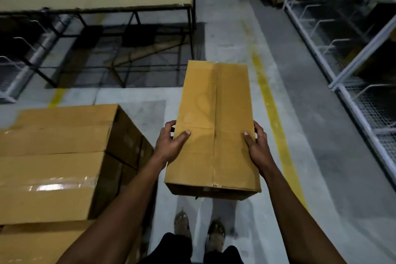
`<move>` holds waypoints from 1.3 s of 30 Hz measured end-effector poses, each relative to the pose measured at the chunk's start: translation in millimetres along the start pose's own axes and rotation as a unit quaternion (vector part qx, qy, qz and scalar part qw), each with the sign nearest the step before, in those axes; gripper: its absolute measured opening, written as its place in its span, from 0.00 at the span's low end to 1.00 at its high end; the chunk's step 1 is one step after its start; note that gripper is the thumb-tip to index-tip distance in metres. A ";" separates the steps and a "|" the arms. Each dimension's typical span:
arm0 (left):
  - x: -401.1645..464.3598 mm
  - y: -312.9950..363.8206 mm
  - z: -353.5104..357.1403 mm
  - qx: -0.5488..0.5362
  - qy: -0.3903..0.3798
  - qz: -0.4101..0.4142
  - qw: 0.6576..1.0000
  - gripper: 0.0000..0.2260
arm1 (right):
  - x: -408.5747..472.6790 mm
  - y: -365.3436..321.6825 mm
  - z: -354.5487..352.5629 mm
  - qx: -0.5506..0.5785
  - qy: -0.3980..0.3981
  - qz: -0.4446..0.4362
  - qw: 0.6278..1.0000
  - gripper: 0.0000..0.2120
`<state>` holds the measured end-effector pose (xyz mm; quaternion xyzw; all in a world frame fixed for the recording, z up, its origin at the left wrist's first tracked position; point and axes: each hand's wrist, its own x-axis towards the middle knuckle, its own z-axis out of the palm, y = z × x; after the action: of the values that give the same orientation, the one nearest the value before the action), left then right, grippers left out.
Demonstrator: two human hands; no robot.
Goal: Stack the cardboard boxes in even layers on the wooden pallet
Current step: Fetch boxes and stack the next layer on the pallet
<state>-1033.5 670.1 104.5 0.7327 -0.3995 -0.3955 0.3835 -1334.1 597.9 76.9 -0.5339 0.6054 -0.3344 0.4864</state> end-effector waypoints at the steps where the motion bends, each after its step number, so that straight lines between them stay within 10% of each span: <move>1: -5.2 4.5 -8.0 -0.001 0.011 -0.001 1.000 0.30 | -1.1 -9.4 1.6 0.000 -0.007 -0.009 1.000 0.26; 39: -222.5 -88.9 -281.1 -0.124 0.345 -0.066 0.928 0.33 | -124.2 -188.5 280.8 -0.045 -0.309 -0.199 0.929 0.27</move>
<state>-841.2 971.3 197.7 0.7950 -0.1410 -0.1893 0.5588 -1013.3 711.9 194.8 -0.7420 0.3209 -0.2155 0.5477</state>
